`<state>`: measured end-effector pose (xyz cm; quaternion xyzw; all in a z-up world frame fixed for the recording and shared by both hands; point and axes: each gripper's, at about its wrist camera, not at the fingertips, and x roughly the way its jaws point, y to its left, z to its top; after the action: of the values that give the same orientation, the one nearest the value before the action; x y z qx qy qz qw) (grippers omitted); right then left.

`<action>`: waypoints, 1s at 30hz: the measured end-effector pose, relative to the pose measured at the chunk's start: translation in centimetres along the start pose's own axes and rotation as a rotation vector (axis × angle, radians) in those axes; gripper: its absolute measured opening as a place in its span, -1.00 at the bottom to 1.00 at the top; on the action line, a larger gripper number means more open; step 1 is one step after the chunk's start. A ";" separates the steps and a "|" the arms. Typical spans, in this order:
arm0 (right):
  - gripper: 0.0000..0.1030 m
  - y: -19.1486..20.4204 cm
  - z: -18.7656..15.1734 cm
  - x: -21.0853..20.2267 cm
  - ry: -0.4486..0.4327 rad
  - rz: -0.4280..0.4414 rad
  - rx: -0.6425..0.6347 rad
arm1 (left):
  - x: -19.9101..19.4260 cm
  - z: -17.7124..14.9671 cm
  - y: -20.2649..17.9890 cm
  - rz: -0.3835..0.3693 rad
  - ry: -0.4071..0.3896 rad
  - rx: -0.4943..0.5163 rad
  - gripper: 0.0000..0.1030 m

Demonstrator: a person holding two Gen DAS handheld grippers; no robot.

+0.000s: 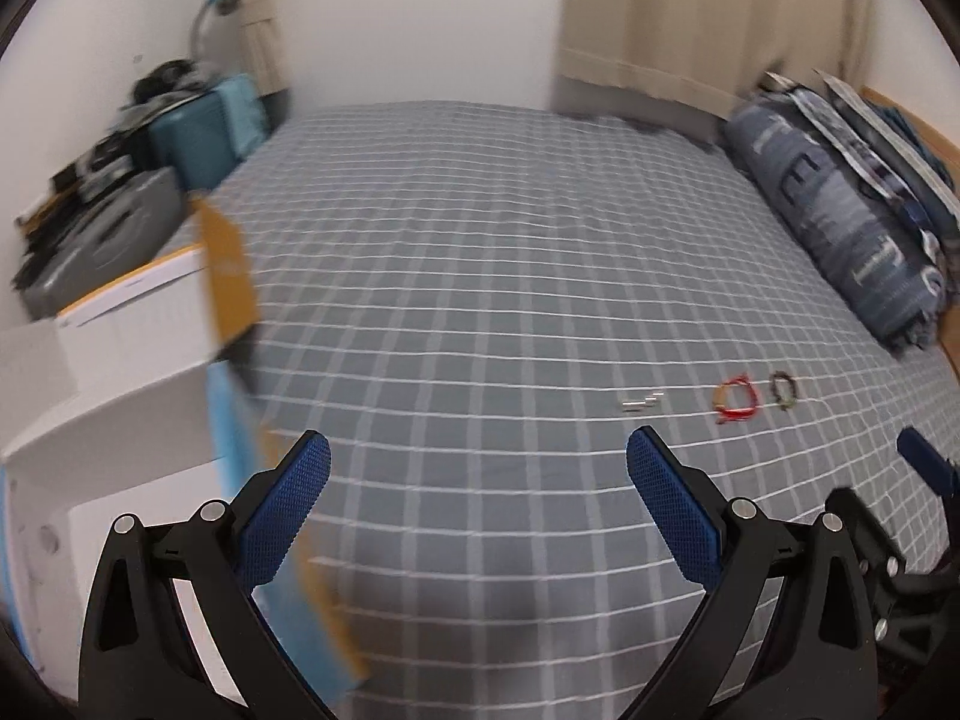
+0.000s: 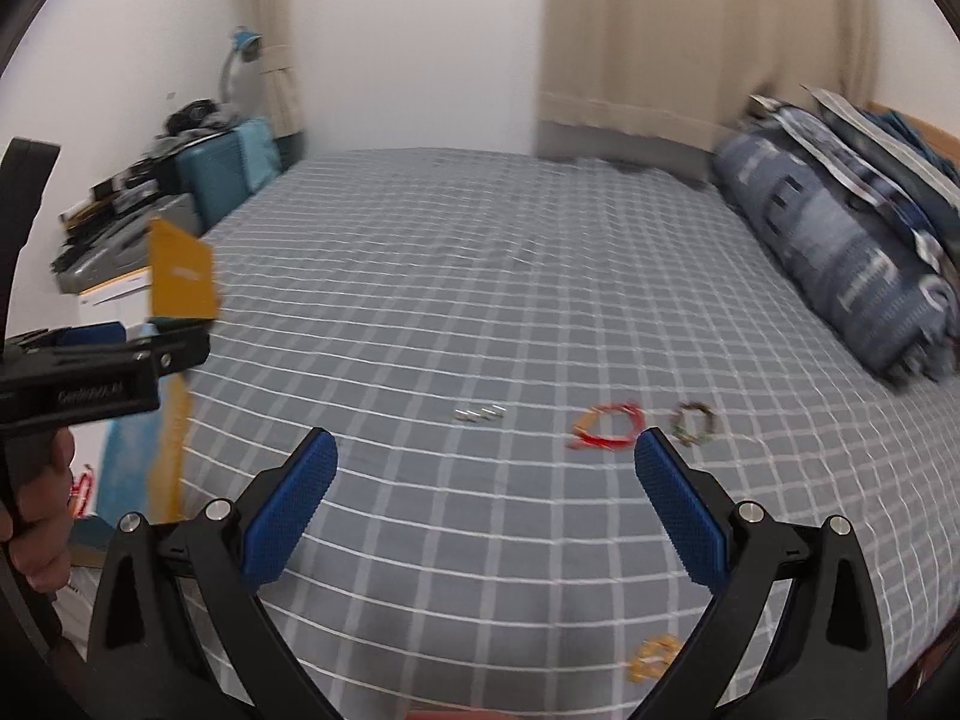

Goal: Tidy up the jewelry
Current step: 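Move both tools back toward the pearl string and amber beads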

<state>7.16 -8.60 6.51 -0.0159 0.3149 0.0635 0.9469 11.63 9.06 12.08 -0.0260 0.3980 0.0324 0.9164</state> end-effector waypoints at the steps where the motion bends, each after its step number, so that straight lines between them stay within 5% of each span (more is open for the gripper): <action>1: 0.85 -1.2 -0.5 0.1 0.008 -0.014 0.016 | 0.5 0.2 -1.0 -0.010 0.003 0.011 0.89; 12: 0.85 -8.7 -5.8 1.1 0.082 -0.096 0.116 | 8.3 0.4 -10.4 -0.116 0.078 0.085 0.89; 30: 0.85 -12.4 -14.9 5.0 0.199 -0.112 0.180 | 19.1 -0.6 -13.4 -0.002 0.103 0.079 0.89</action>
<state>3.91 -21.39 -8.56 0.0454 0.4104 -0.0200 0.9106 25.31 -3.60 -1.97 0.0083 0.4458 0.0142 0.8950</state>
